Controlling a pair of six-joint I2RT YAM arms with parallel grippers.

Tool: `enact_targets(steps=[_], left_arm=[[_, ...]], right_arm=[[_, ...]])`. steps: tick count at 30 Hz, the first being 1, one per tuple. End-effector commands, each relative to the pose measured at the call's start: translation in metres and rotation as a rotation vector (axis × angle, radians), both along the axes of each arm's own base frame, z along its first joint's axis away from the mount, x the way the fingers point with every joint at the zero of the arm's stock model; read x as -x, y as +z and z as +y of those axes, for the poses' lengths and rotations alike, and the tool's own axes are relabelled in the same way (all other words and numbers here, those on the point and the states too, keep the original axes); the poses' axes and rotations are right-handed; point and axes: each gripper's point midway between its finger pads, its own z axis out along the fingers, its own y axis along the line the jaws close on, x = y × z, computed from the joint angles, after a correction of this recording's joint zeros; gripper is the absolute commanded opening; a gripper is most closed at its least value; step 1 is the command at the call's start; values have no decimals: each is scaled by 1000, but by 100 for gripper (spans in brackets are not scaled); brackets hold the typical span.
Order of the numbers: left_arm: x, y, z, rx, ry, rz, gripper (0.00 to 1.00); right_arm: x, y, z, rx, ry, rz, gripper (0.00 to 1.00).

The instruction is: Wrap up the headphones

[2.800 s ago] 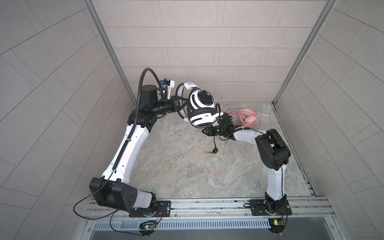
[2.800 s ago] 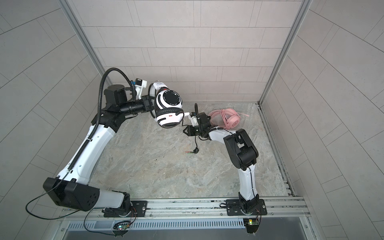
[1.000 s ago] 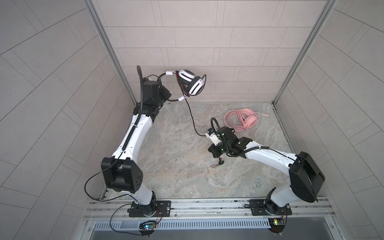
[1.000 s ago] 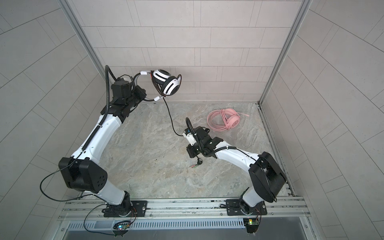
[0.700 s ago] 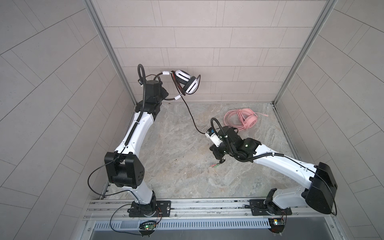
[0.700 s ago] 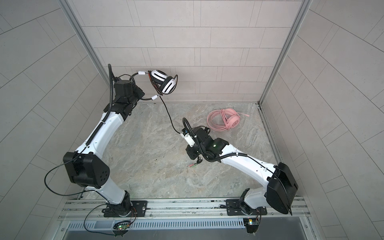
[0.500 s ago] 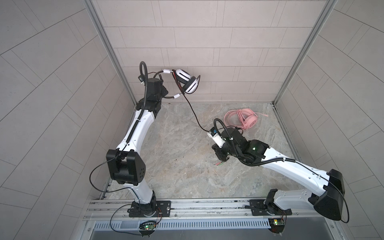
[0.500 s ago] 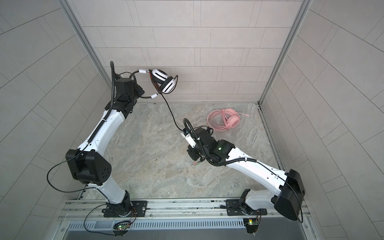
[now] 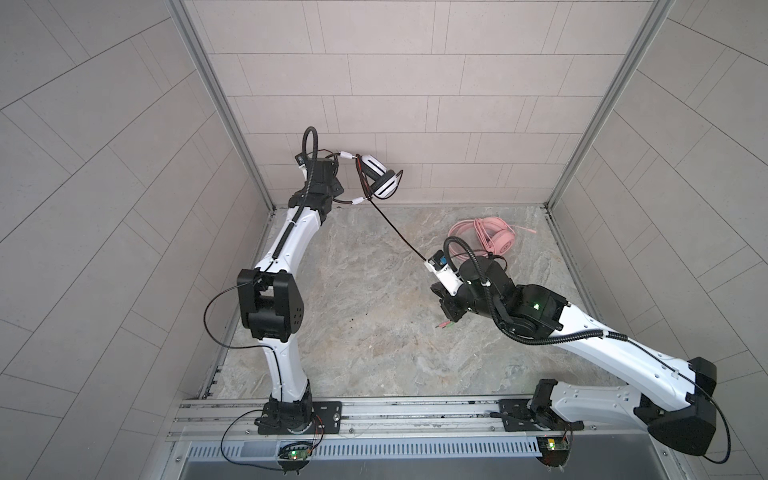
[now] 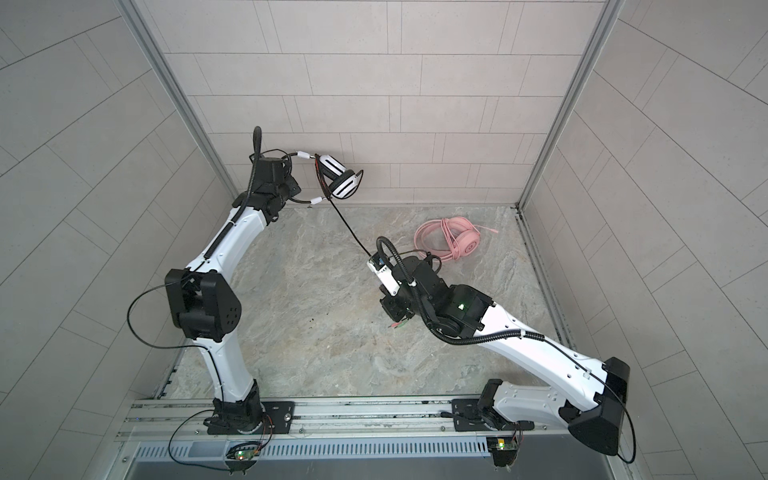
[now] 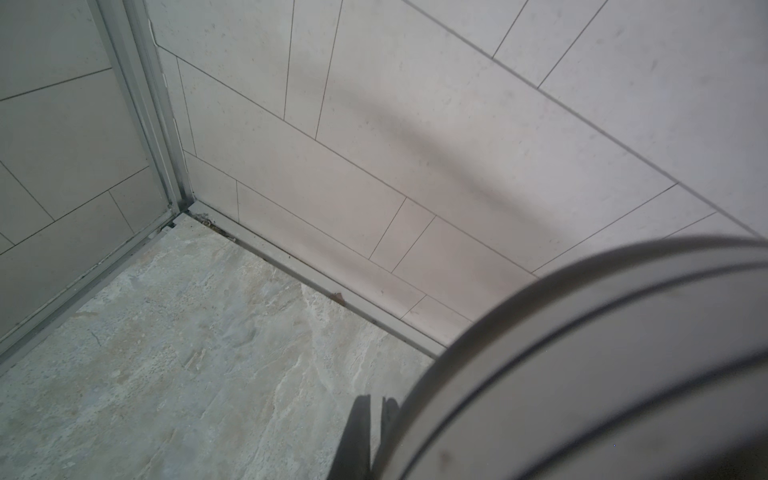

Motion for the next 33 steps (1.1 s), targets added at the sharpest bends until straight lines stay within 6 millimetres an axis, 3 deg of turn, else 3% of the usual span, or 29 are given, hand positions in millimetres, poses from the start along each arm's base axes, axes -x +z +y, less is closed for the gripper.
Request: enact_targets(steps=[1,3,10,18,24,28,33], left_arm=[[-3,22,9,-24,35,-74,0],[0,12,9,-37,35,-49,0],[16,-25,-16,-171,-14,68,0],[49,-68,-79,-156,-139,140,0],[77,-83,-139,-237,-386,191,0],[103,-80,-171,-264,-526,179,0],[136,-74,-207,-86,-709,180,0]], right_arm=[[1,30,-7,-34,-24,-54,5],[-2,36,-11,-30,-51,-65,5],[-8,67,-21,-46,-91,-137,5],[-24,127,-32,-111,-150,-240,2],[-48,152,-55,-94,-230,-307,0],[-67,165,-78,-145,-295,-314,0],[-96,175,-108,-200,-387,-324,0]])
